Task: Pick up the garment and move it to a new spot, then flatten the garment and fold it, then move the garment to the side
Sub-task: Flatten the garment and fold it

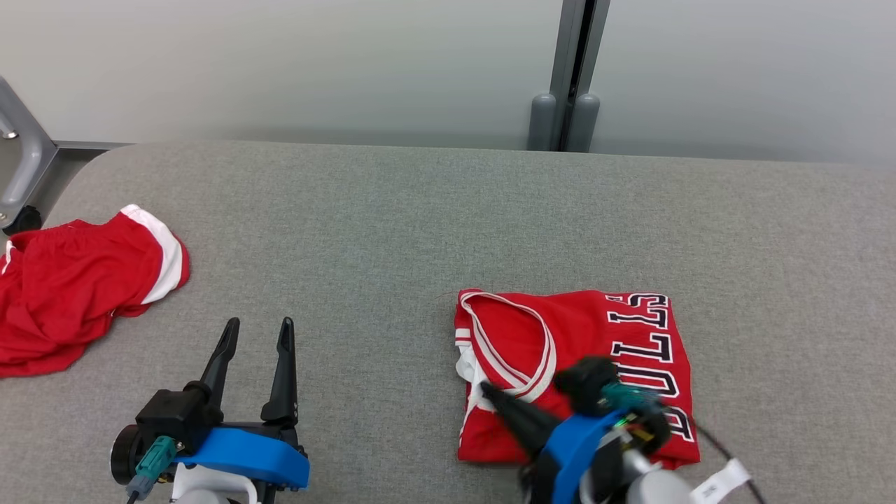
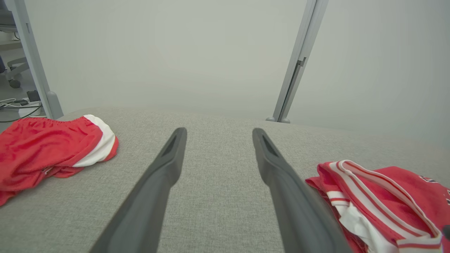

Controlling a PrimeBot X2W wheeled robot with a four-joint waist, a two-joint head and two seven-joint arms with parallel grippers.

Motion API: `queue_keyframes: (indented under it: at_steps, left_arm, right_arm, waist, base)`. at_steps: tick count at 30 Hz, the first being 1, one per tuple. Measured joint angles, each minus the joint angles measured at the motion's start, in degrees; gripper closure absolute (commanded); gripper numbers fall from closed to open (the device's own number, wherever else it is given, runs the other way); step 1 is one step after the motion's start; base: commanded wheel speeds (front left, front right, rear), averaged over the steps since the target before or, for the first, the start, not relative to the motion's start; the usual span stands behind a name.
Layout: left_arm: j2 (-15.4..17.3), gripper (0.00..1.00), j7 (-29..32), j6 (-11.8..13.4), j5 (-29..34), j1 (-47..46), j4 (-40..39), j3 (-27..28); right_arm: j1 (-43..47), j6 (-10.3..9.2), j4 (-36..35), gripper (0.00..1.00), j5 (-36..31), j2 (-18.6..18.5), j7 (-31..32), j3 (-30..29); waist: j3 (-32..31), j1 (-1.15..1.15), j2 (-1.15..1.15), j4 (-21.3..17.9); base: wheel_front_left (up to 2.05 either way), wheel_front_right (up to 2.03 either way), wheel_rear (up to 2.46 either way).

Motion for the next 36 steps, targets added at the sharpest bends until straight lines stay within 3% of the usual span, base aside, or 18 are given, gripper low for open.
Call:
queue_keyframes:
  at_steps: [6,9,22,30,36]
  left_arm:
    - [0.0,0.00,0.0,0.0,-0.2,0.0,0.1,-0.3]
    - [-0.1,0.00,0.0,0.0,-0.2,-0.1,0.1,-0.6]
    - [-0.5,0.00,-0.2,-0.3,-0.5,-1.0,0.8,-1.5]
    - [-0.7,0.00,-0.3,-0.4,-0.6,-1.3,1.2,-2.1]
    - [-0.6,0.00,-0.3,-0.4,-0.7,-1.3,1.7,-2.2]
  right_arm:
    - [-1.2,0.00,1.8,1.00,-11.0,-0.1,0.4,-14.9]
    - [-2.2,-0.01,4.2,1.00,-14.6,-0.2,2.2,-17.8]
    - [-11.8,-0.01,19.7,1.00,-15.1,-0.1,7.5,-7.2]
    - [-17.2,0.00,22.1,1.00,-4.9,-0.1,8.6,3.2]
    - [-19.5,0.00,20.5,1.00,6.0,0.0,3.7,6.5]
  waist:
    - [0.0,0.00,0.00,0.3]
    - [0.2,0.00,0.00,0.9]
    - [1.1,0.00,0.01,3.8]
    - [1.4,0.00,0.01,5.4]
    - [0.7,0.00,0.01,6.0]
  base:
    - [0.00,0.00,0.00]
    - [0.00,0.00,0.00]
    - [0.00,0.00,0.00]
    - [0.00,0.00,0.00]
    - [0.00,0.00,0.00]
